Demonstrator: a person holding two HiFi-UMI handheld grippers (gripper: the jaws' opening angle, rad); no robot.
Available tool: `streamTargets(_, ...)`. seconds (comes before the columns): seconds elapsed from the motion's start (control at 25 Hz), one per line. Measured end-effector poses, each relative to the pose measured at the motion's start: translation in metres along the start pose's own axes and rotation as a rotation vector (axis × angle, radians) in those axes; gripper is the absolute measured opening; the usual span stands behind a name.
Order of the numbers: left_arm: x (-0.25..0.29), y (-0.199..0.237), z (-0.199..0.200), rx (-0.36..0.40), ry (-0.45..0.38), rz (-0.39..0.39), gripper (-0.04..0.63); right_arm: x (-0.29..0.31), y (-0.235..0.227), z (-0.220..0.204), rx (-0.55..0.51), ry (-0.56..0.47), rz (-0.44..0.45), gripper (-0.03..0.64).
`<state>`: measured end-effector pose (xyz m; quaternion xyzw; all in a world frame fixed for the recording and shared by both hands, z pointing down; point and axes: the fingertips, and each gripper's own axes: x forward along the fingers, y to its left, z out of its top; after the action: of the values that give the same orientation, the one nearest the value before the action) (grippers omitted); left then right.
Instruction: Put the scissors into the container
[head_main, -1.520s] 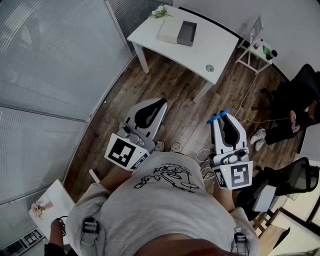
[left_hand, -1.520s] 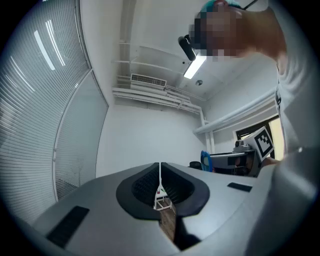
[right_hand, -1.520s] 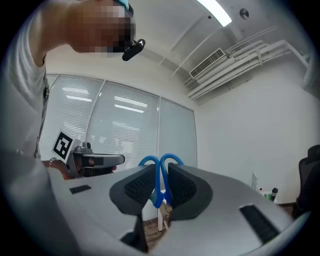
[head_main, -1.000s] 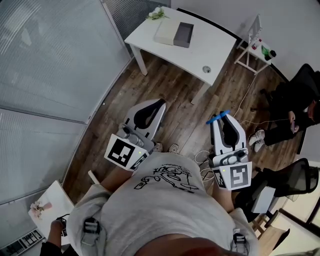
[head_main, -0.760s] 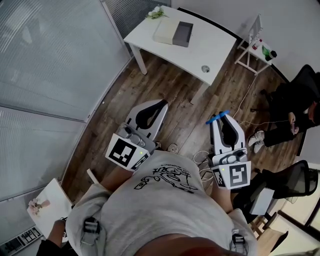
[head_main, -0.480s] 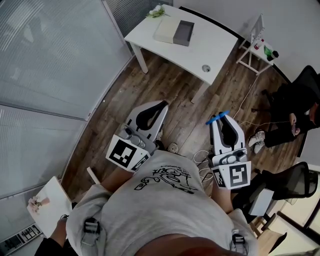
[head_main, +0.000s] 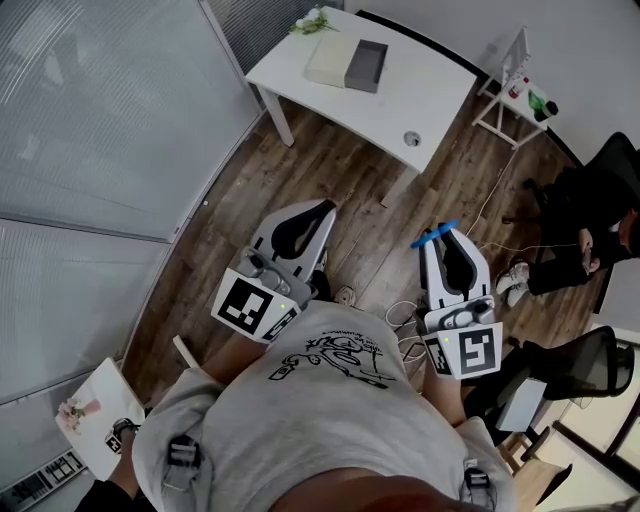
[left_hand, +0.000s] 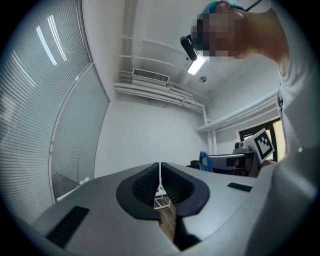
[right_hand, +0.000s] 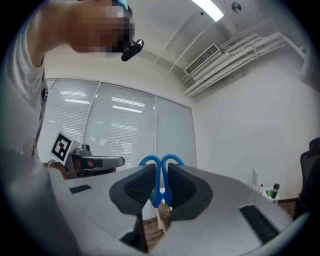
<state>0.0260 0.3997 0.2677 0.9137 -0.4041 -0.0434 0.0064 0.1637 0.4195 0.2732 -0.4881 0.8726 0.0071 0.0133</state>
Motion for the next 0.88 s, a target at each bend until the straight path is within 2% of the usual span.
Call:
streamTargets(0.48,0.025,0.056,0.002,-0.014,0.002,0.010,0.028,0.064,-0.004,0.004,0.000,0.009,0.032,0.084)
streamTargets(0.88,0.051,0.143,0.004,-0.020,-0.004,0.017,0.028,0.157,-0.003,0.005,-0.021,0.013,0.056,0.084)
